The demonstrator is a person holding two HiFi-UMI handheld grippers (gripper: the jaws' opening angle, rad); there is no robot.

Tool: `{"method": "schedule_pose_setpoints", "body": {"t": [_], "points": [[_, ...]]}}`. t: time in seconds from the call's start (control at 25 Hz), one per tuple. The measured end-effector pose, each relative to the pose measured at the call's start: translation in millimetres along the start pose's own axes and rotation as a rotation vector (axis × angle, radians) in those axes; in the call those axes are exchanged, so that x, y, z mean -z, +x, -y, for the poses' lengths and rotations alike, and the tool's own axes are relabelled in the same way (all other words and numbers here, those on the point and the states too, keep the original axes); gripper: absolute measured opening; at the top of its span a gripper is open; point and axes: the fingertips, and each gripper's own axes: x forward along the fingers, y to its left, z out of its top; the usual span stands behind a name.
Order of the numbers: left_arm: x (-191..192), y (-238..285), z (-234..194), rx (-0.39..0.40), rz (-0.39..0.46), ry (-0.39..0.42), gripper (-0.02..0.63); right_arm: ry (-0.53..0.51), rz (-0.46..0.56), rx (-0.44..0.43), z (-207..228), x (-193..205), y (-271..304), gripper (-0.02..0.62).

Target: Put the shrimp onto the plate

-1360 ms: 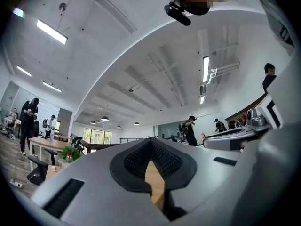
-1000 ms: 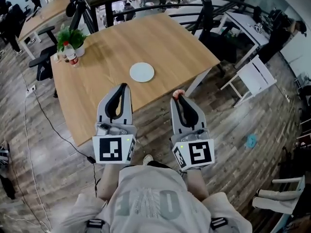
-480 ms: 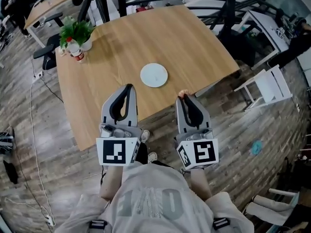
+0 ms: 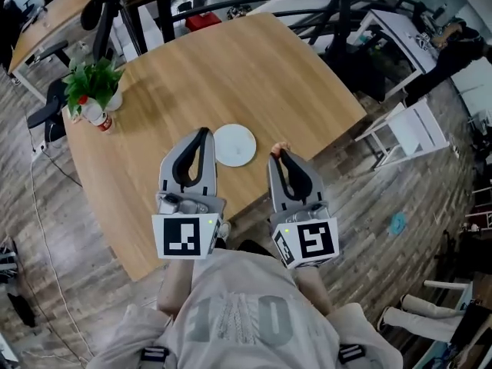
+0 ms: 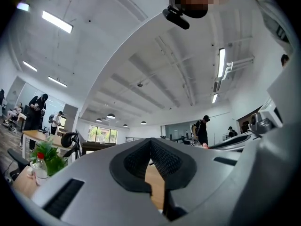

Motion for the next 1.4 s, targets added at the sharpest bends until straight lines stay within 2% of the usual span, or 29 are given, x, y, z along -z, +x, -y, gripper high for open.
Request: {"method": "schedule_pose_setpoints", "body": {"t": [0.28, 0.4, 0.64, 0.84, 1.16, 1.4], "points": [[25.4, 22.8, -3.4, 0.018, -0.049, -0.024, 0.009, 0.029, -0.067, 0.021, 8.0, 16.6, 19.1, 0.066], [36.5, 34.5, -2.5, 0.020, -0.083, 0.010, 0.009, 0.050, -0.090, 0.002, 15.5, 28.4, 32.4, 0.066], [39.7, 49.7, -13.1, -0.034, -0.036, 0.032, 0.009, 0.089, -0.166, -0.046, 25.2, 67.0, 72.0, 0.066], [37.3, 58.6, -14.3, -0.060, -0.009, 0.057, 0.009, 0.075, -0.245, -0.107, 25.3, 93.4, 96.8, 0.066], [53.7, 62.4, -12.8, -0.057, -0.051, 0.069, 0.010, 0.038, -0.338, -0.175, 21.6, 130.2, 135.7, 0.066], [59.1, 68.0, -23.9, -0.061, -0.060, 0.058, 0.009, 0.087, -0.478, -0.183, 17.5, 187.9, 162.9, 0.066]]}}
